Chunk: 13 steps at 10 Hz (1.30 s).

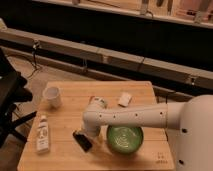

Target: Place the eraser on the white sponge

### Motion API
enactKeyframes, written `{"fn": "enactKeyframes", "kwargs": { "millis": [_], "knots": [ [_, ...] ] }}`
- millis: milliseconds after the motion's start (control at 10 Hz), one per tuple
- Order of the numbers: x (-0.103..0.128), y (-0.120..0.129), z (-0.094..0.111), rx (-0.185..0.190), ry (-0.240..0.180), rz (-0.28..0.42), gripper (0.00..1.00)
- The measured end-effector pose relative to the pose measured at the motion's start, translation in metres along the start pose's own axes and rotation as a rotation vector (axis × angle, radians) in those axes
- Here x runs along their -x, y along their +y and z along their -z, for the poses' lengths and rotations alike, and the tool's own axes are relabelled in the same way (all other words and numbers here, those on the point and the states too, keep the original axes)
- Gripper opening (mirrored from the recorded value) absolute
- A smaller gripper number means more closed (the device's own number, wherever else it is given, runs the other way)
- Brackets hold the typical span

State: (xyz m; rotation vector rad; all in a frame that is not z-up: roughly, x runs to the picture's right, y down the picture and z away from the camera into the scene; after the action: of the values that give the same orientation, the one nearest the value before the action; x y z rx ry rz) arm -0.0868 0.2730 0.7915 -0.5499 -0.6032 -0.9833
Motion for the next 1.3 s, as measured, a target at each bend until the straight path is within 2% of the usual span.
{"fn": "enactKeyframes", "kwargs": {
  "millis": [200, 500, 1000, 1100, 1300],
  "knots": [
    [0.001, -0.005, 0.003, 0.009, 0.012, 0.020, 0.80],
    [0.014, -0.033, 0.001, 0.034, 0.019, 0.089, 0.80],
    [0.016, -0.041, -0.010, 0.060, 0.004, 0.160, 0.80],
    [0.017, -0.041, -0.012, 0.062, -0.003, 0.164, 0.78],
    [0.019, -0.041, -0.017, 0.070, -0.015, 0.176, 0.59]
  ]
}}
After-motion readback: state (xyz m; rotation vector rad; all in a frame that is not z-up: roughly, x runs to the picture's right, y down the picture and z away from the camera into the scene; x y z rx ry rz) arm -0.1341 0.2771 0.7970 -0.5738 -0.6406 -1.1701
